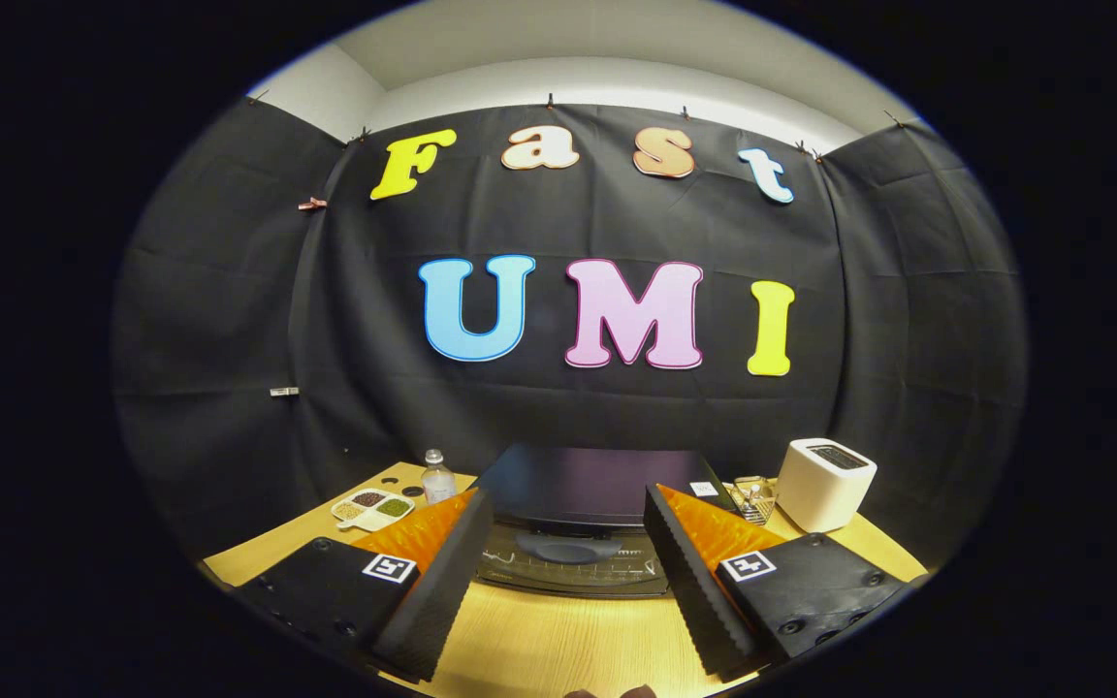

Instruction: Open the toaster oven, put the food inside, and close the toaster oven door.

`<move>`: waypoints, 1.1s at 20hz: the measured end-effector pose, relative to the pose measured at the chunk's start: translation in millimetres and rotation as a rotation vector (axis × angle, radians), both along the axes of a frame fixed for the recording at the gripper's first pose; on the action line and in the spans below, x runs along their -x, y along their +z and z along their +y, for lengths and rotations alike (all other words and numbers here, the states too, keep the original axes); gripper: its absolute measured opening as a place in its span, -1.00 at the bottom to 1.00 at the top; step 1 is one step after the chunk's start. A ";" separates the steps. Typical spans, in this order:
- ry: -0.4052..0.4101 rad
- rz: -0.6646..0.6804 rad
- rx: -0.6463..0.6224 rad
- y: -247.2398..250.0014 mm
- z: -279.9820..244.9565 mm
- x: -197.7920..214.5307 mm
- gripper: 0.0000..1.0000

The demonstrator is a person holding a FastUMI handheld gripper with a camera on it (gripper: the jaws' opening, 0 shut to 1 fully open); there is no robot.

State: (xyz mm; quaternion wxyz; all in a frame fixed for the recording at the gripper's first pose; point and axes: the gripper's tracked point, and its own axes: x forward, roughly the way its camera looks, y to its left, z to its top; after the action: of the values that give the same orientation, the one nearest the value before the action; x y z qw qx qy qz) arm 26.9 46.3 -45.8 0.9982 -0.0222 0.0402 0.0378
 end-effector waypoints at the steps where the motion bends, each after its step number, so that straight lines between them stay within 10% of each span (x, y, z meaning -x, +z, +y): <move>1: -0.004 0.005 0.003 -4.3 -1.2 -1.8 0.95; 22: -0.156 0.253 -0.009 -130.6 -11.4 -121.9 0.97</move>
State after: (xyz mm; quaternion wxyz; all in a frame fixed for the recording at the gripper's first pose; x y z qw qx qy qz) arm 148.8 35.0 -176.3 0.9852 -0.0096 0.1670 -0.0374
